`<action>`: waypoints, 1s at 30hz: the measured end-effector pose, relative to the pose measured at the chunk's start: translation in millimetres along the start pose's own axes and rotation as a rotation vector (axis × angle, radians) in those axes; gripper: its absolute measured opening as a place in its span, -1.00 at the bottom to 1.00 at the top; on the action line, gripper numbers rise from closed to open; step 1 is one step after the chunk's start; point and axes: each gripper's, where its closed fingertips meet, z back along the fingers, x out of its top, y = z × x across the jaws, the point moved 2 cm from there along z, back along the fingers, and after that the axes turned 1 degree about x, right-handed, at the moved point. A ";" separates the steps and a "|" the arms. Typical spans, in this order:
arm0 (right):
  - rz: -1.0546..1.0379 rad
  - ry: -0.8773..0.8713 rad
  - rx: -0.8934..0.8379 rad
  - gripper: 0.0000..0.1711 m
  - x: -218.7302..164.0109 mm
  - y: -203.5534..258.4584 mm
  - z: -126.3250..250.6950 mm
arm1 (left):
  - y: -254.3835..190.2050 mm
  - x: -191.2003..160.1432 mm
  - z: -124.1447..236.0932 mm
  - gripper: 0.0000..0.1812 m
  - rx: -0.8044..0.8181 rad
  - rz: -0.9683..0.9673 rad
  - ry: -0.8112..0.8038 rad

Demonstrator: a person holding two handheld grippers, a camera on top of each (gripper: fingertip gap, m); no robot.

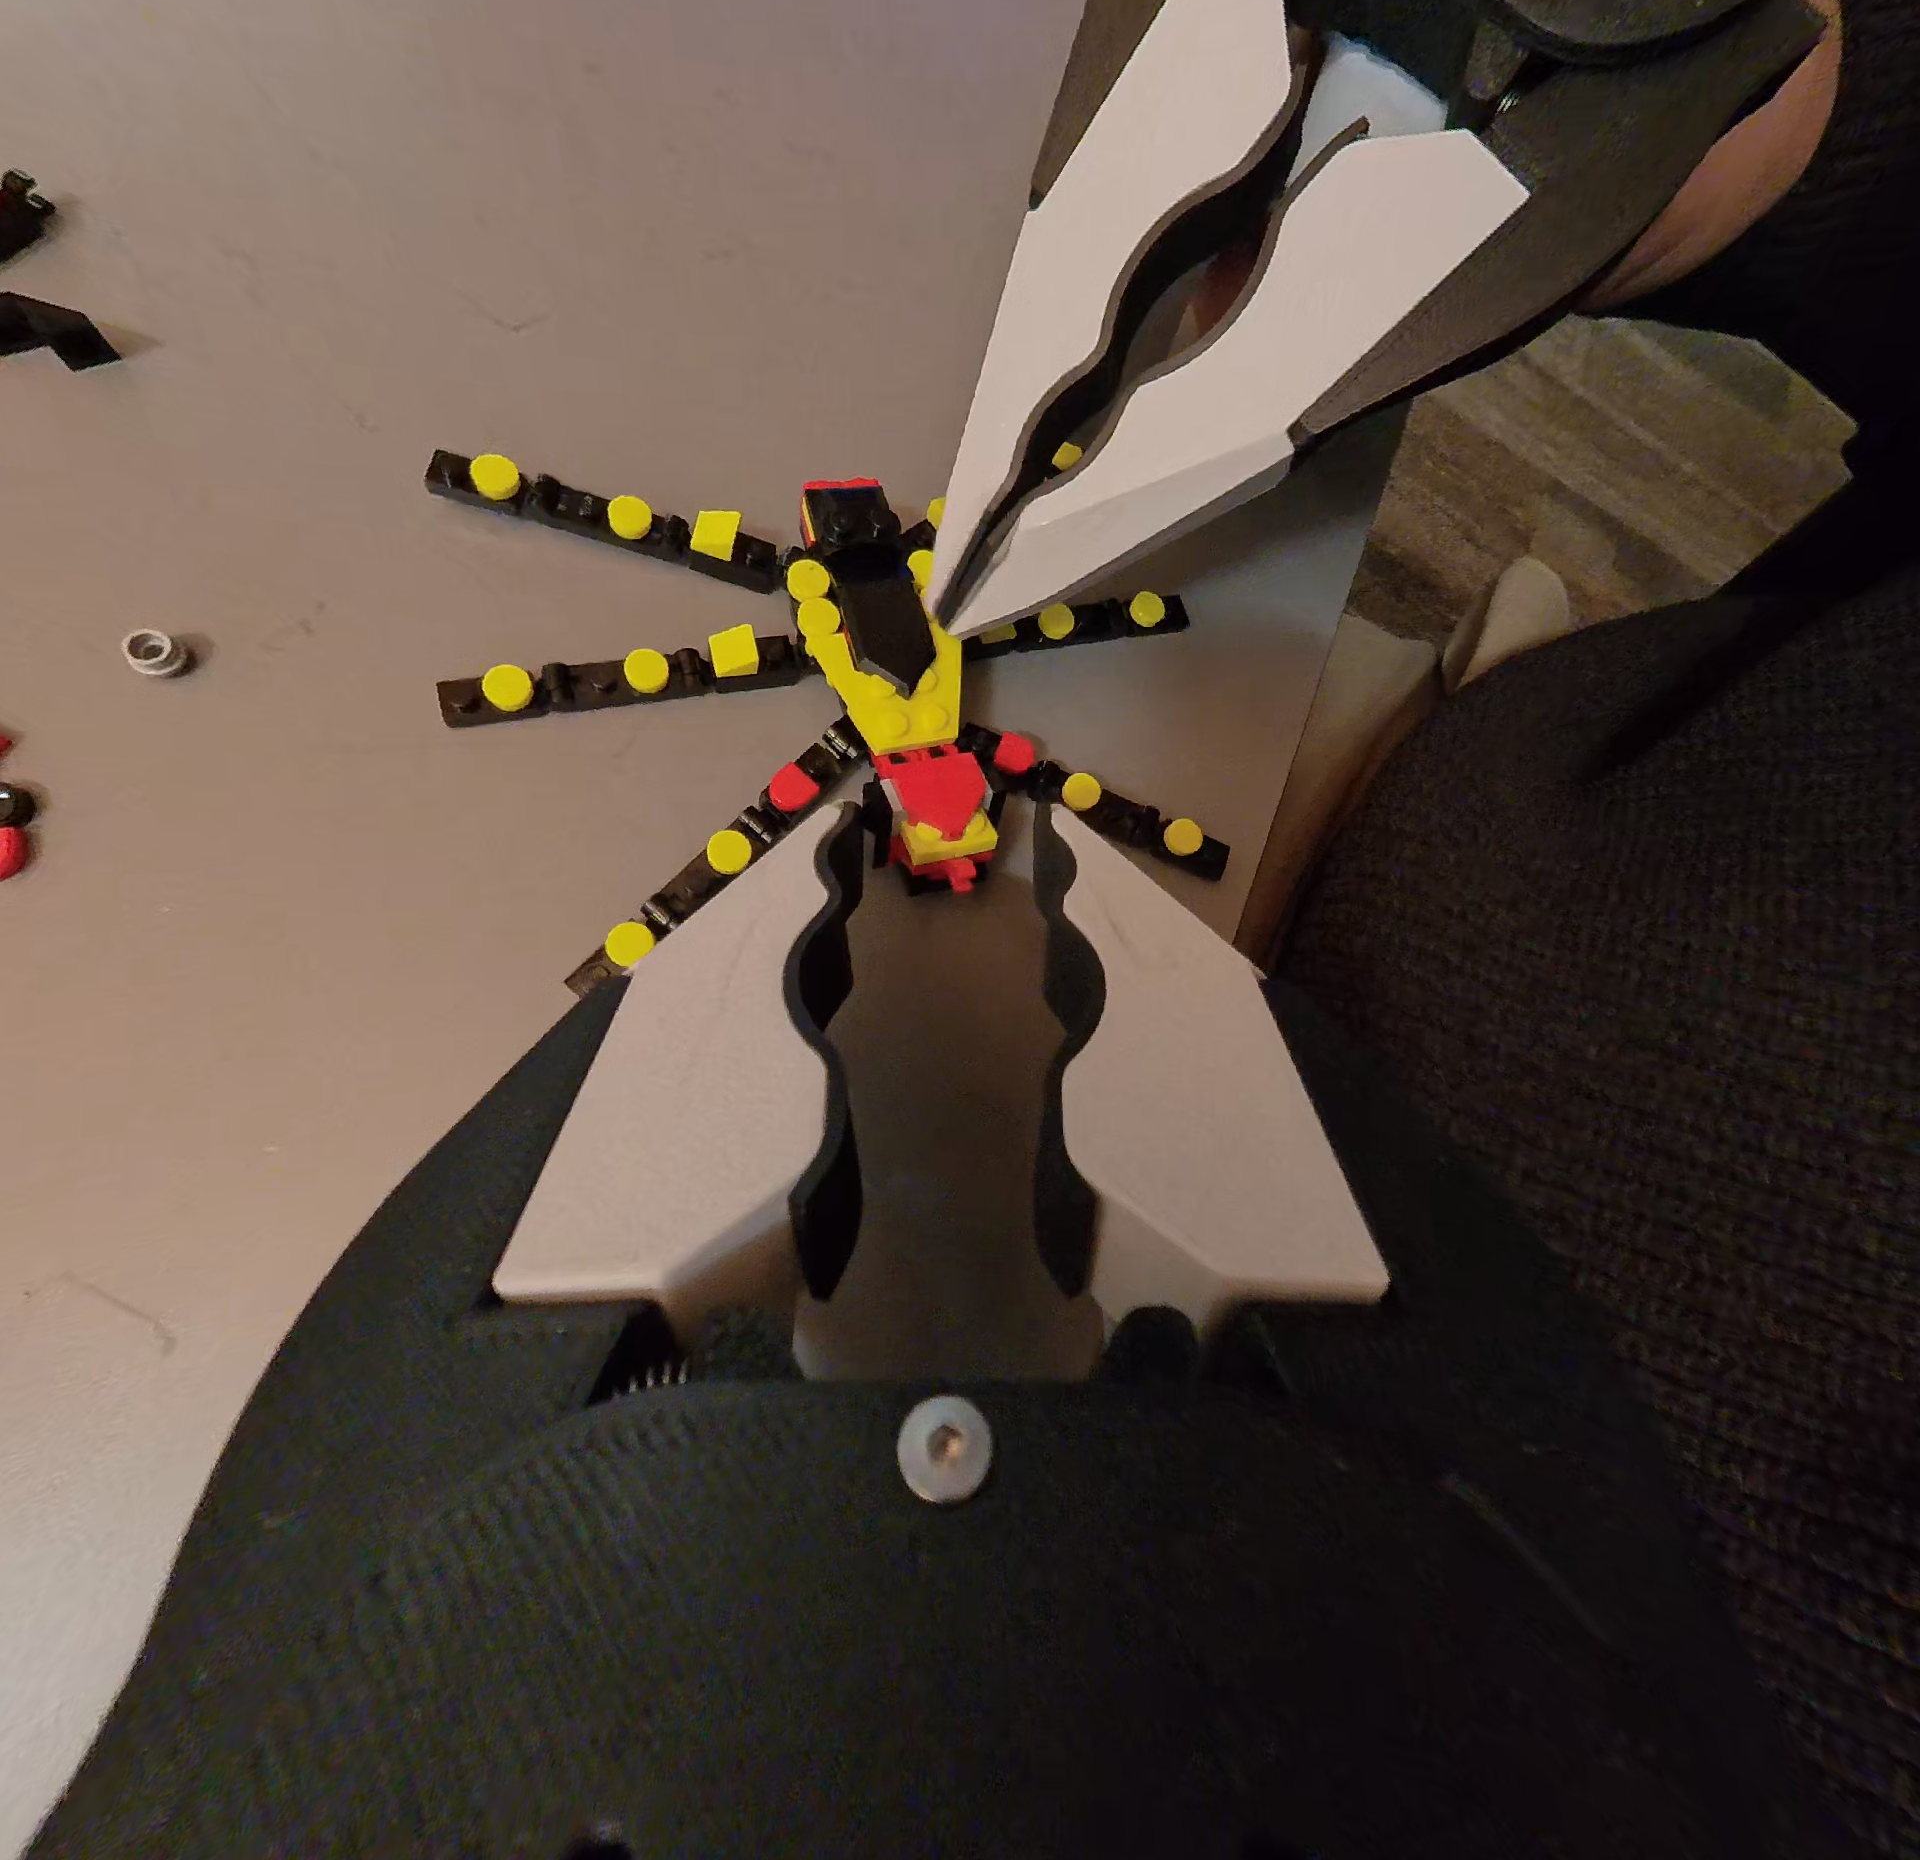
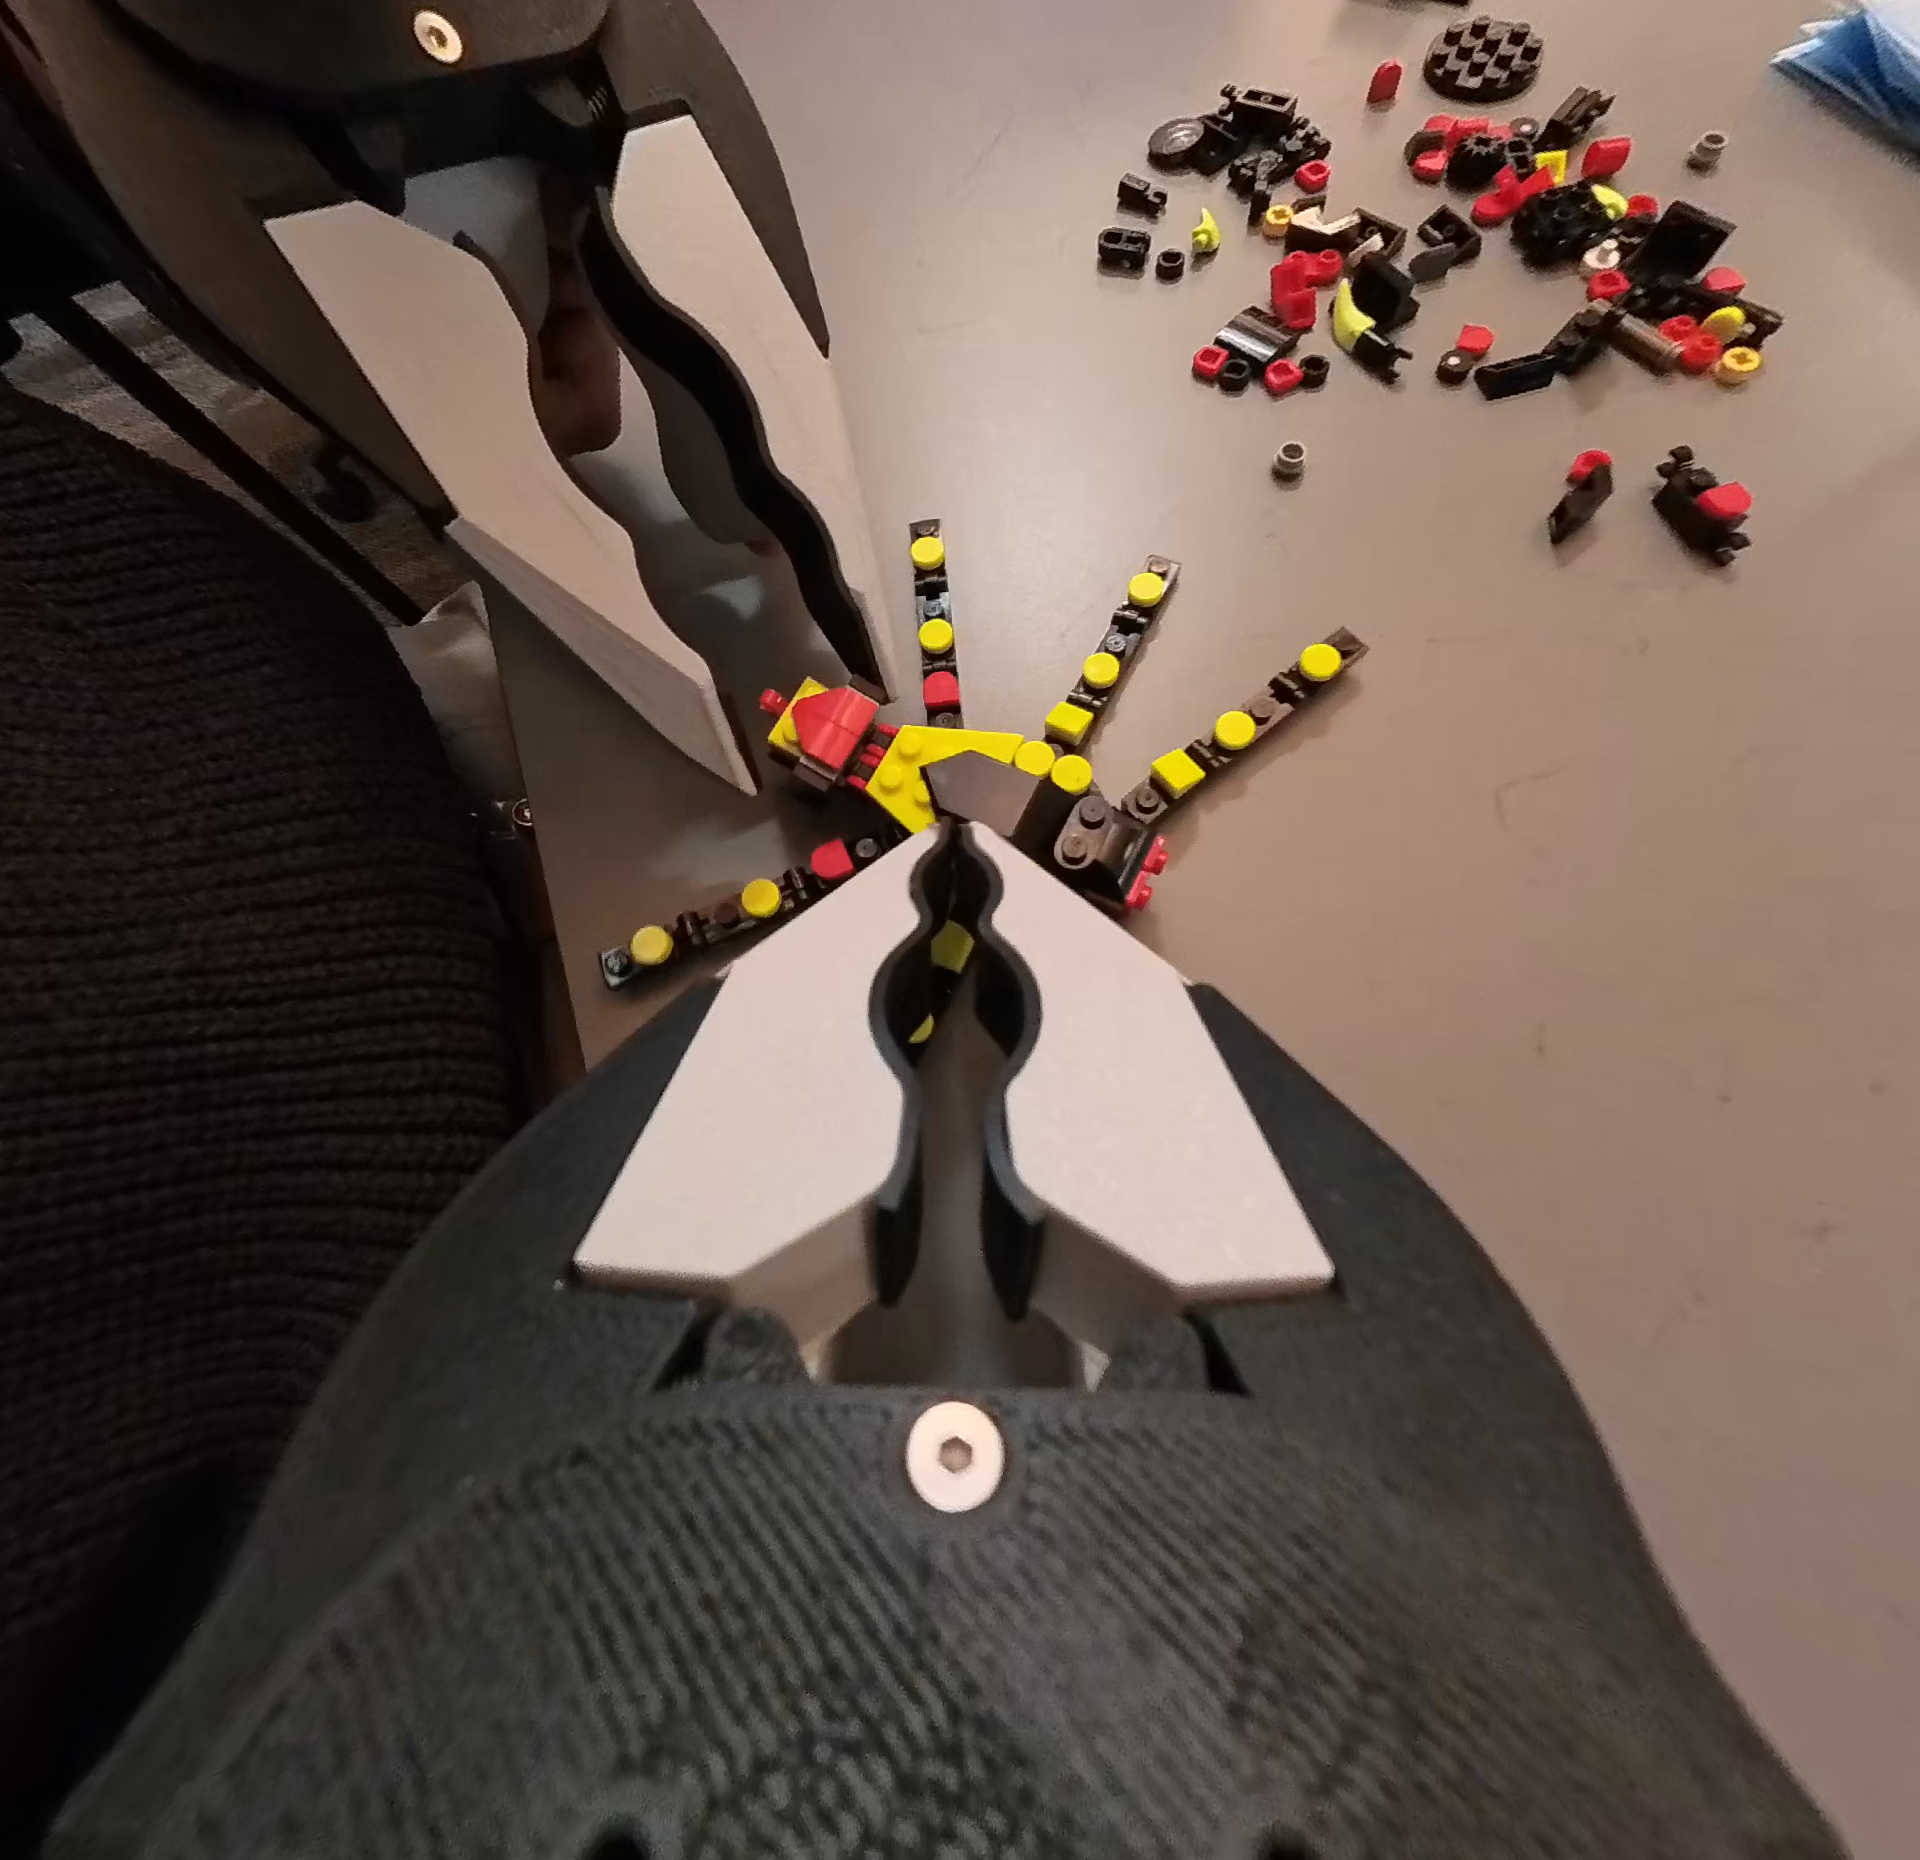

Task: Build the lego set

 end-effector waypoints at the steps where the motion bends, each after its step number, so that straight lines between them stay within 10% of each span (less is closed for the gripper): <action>1: 0.000 -0.001 -0.004 -1.00 0.1 -0.6 0.0 | -0.4 -0.1 -0.1 -0.65 -0.003 0.001 0.000; 30: -0.092 -0.063 -0.136 -1.00 3.4 -35.6 19.2 | 12.1 5.5 6.7 -0.56 0.043 -0.018 -0.039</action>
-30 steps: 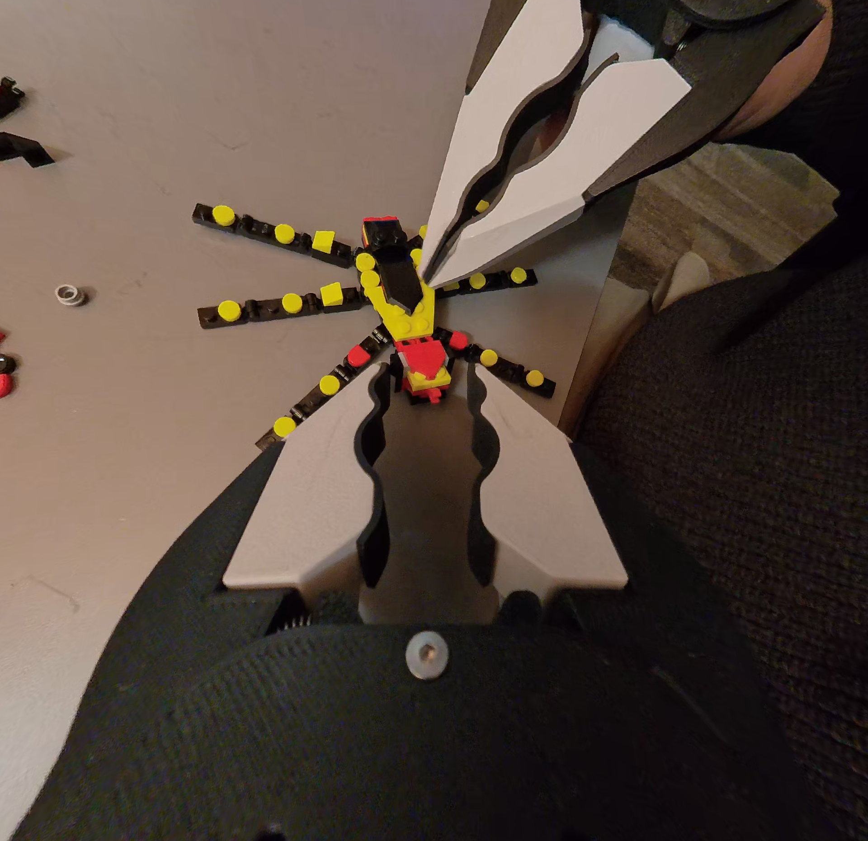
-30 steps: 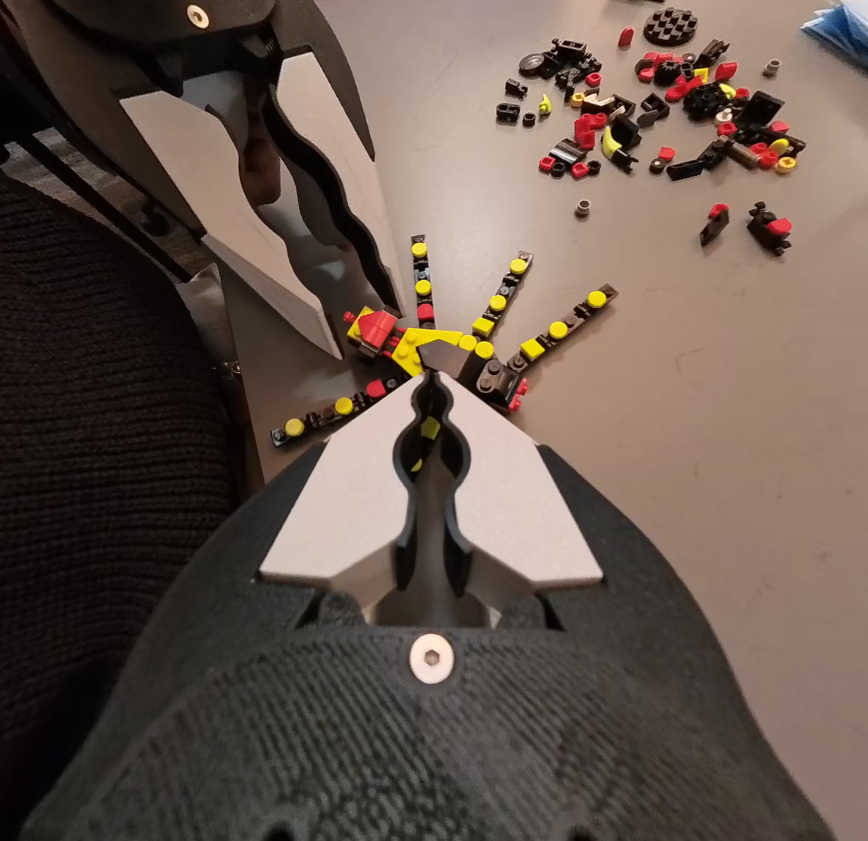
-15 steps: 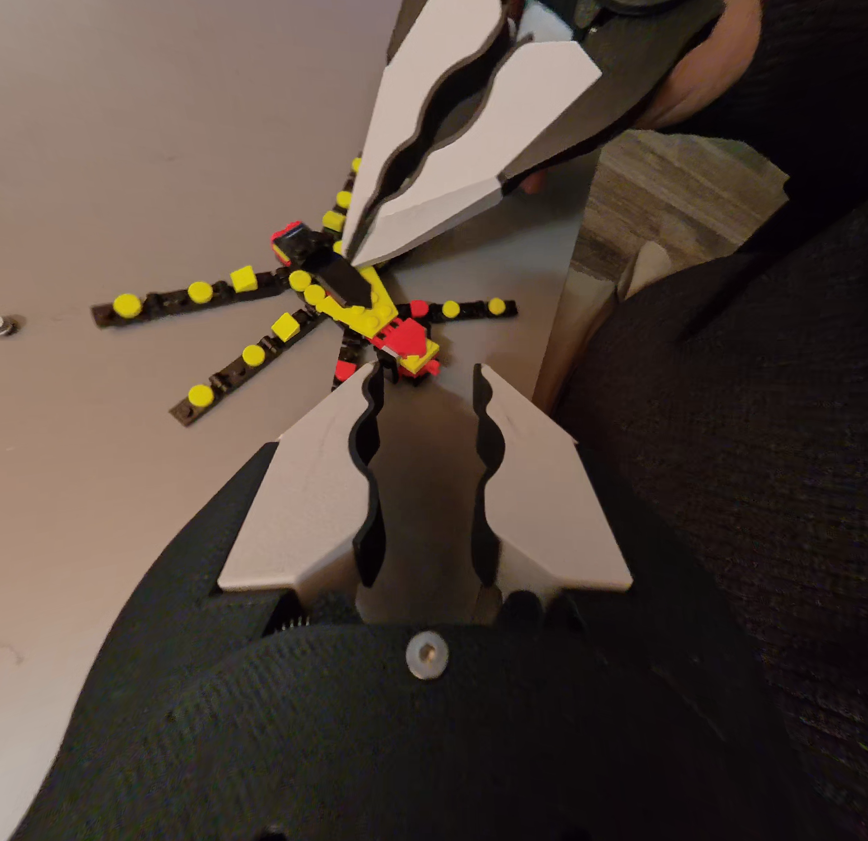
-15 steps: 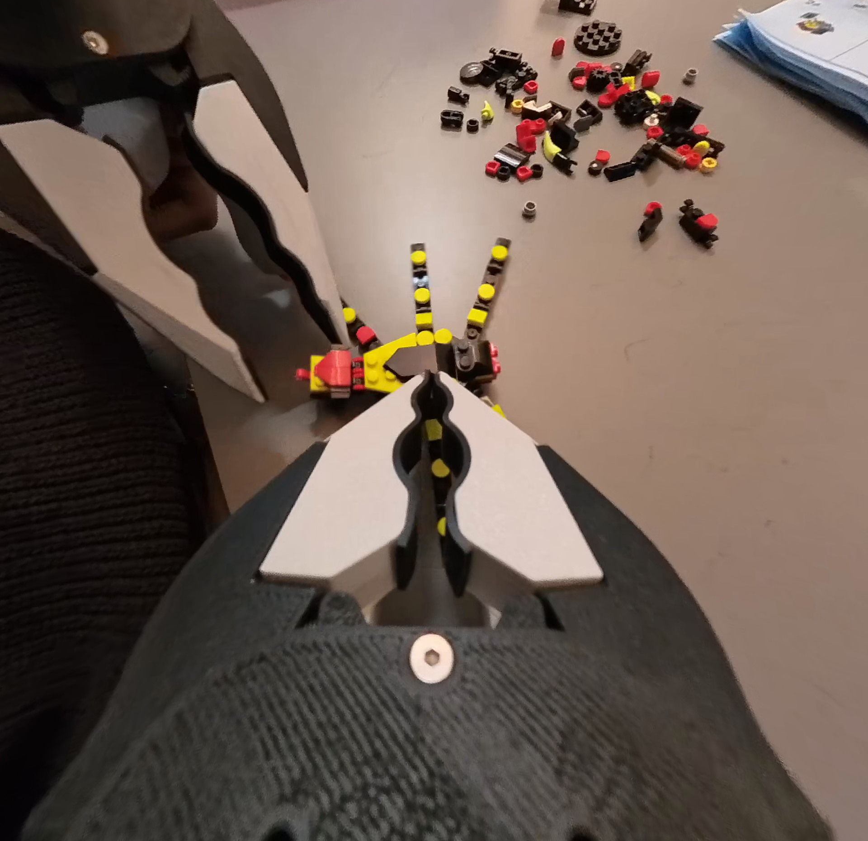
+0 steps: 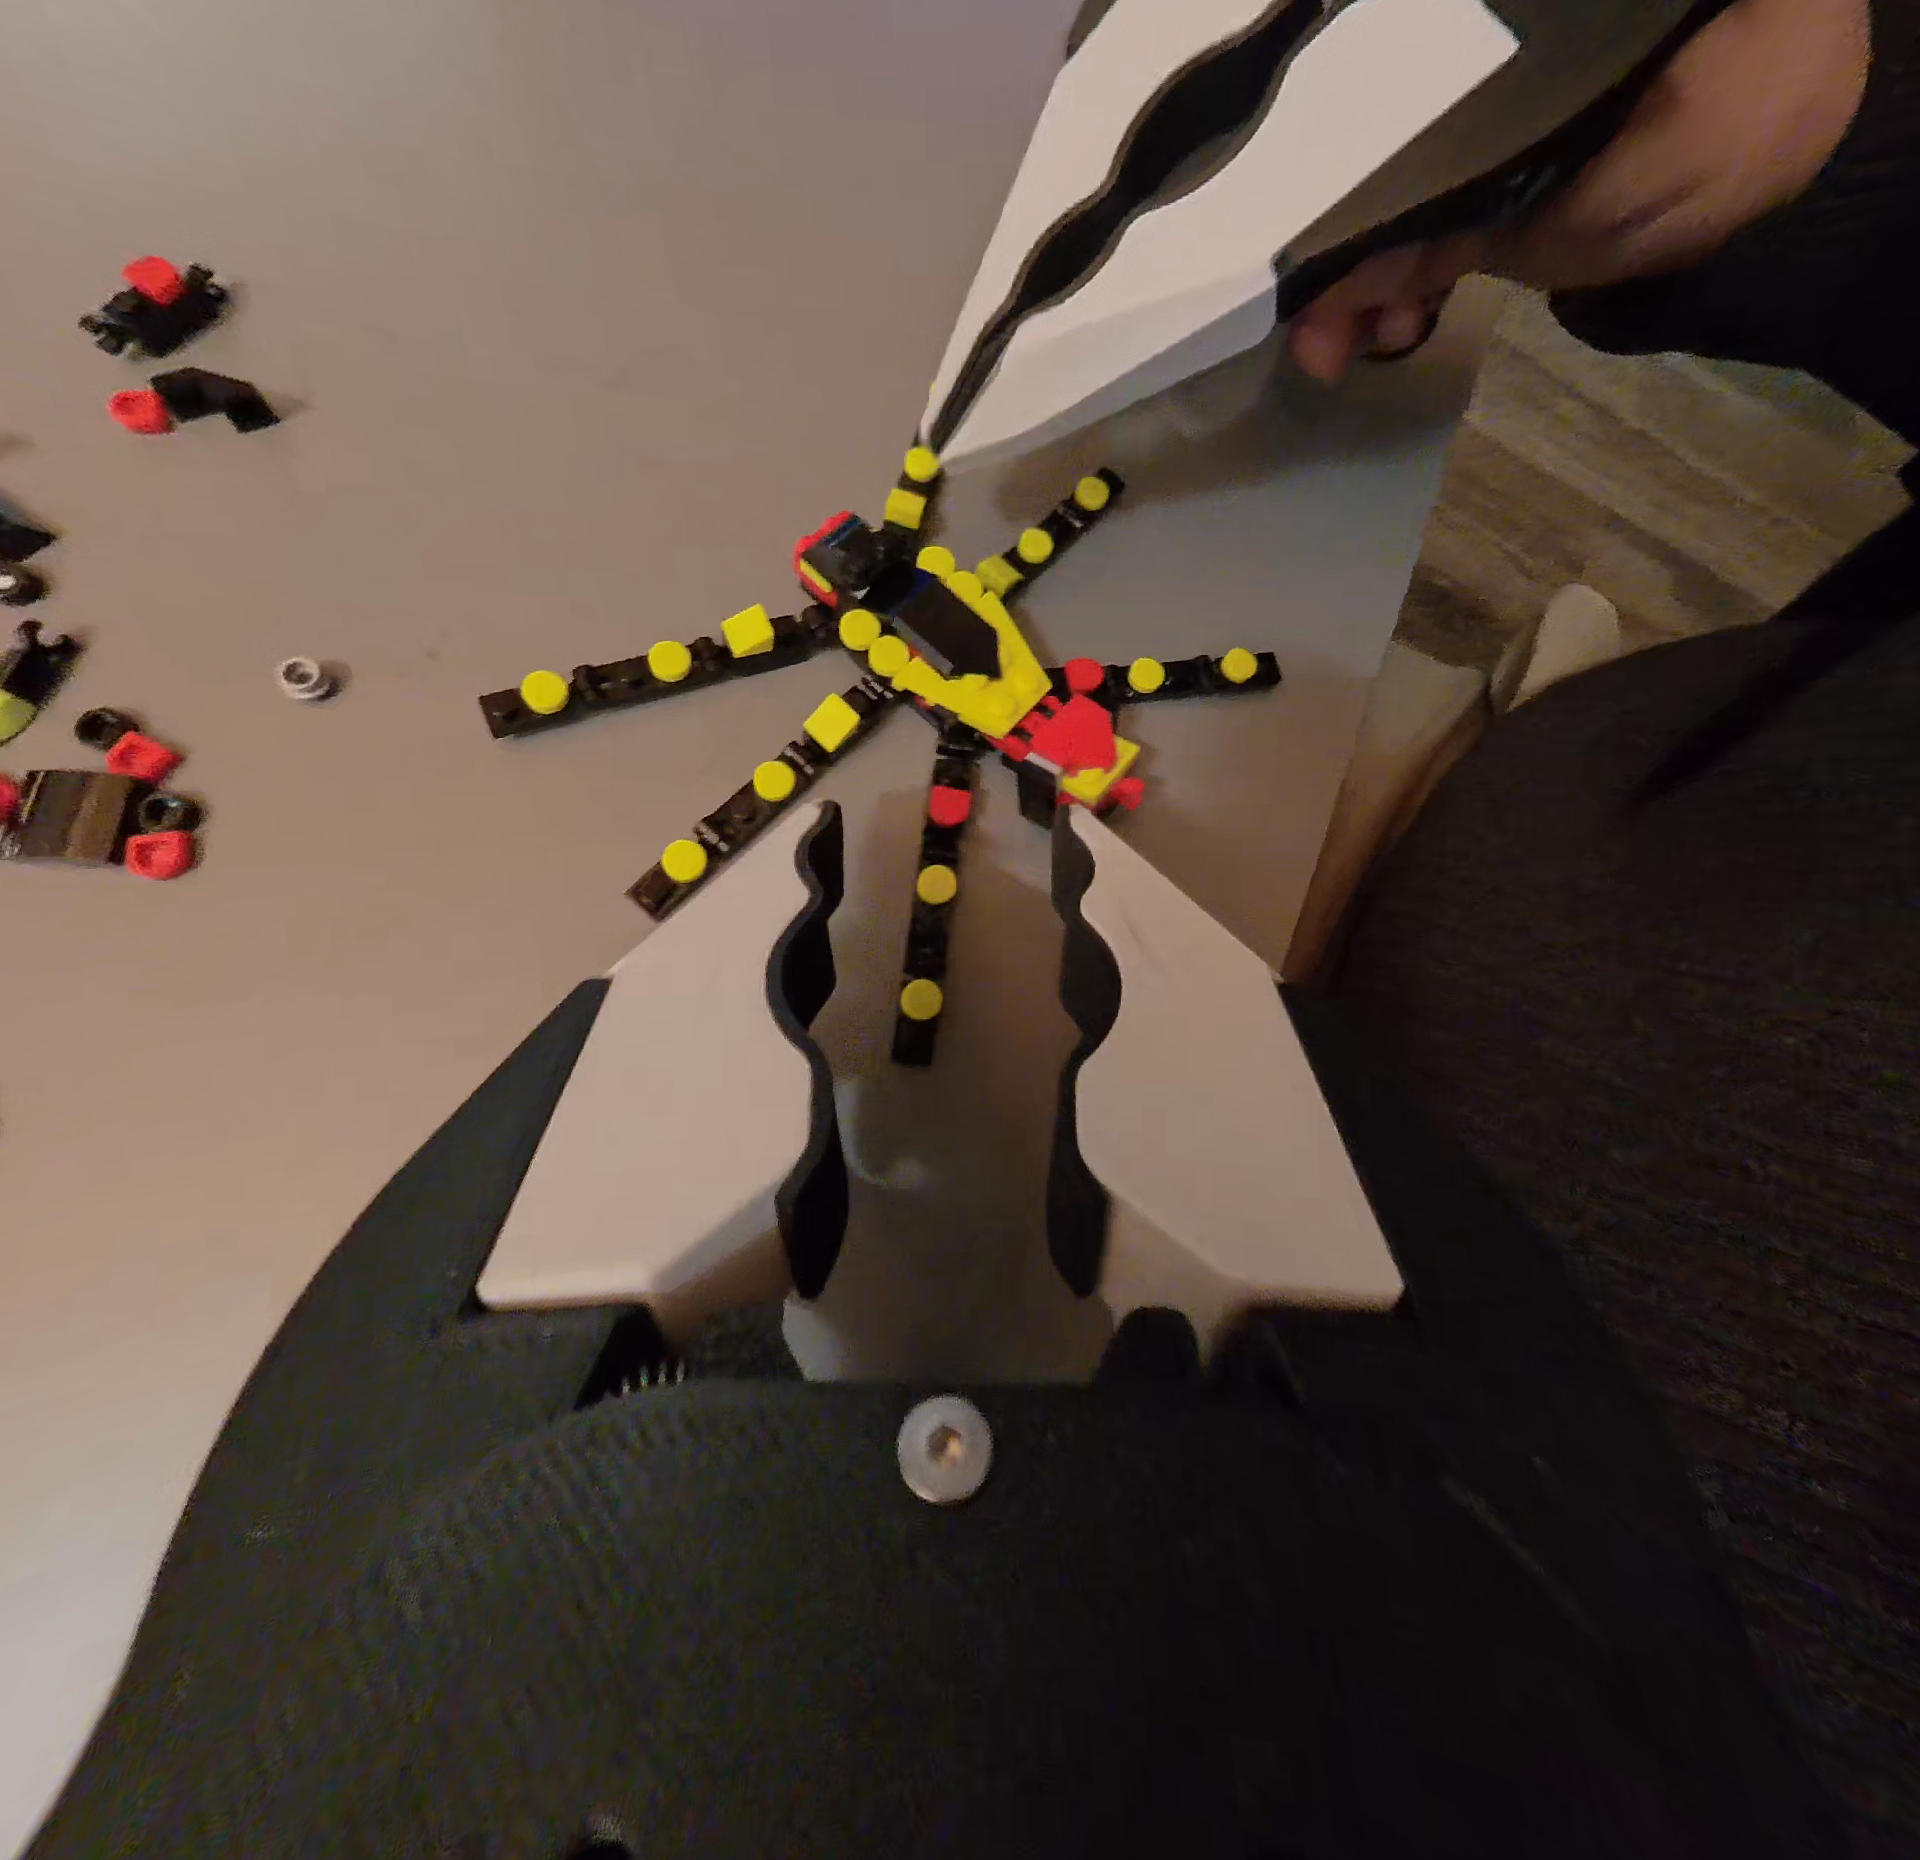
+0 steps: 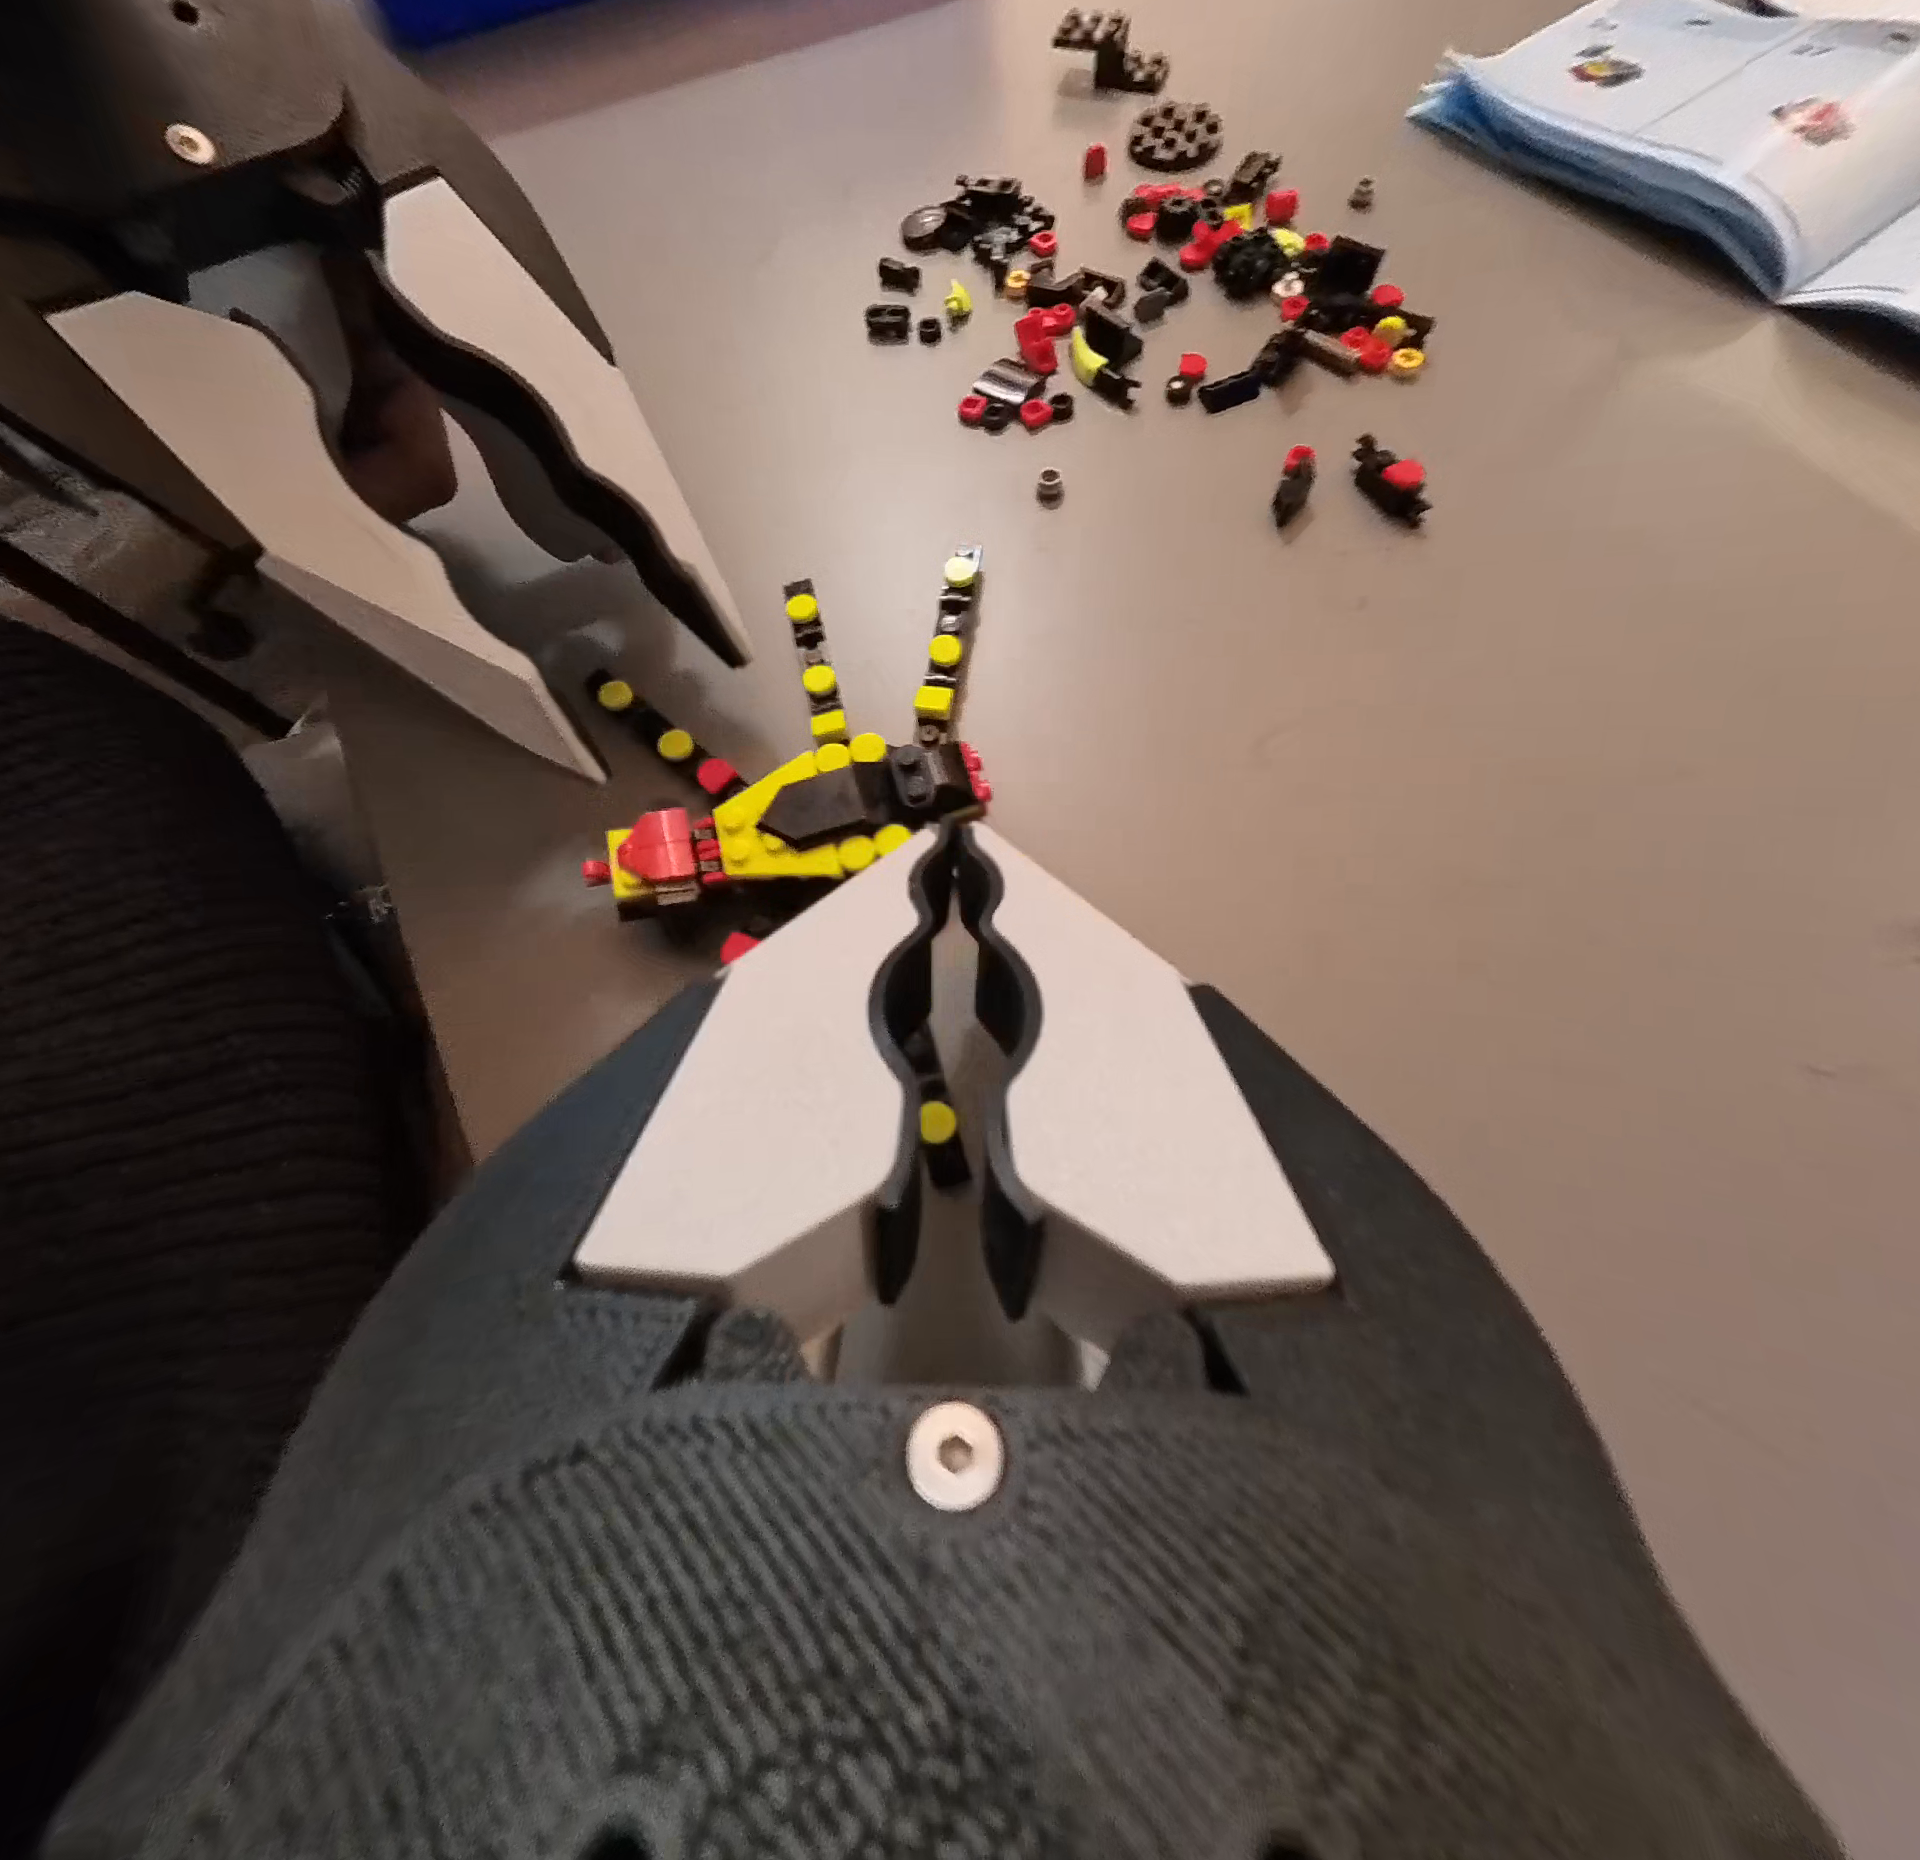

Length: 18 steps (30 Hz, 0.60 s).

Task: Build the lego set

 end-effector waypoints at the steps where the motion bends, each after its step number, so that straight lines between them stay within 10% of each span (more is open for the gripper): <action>1: -0.002 -0.005 -0.013 -1.00 0.3 -4.2 2.6 | 2.5 -1.0 0.1 -0.56 0.009 0.002 0.004; 18: 0.050 0.123 0.189 -0.83 -37.0 -0.3 27.0 | 22.6 -9.0 6.8 -0.50 0.033 -0.067 0.010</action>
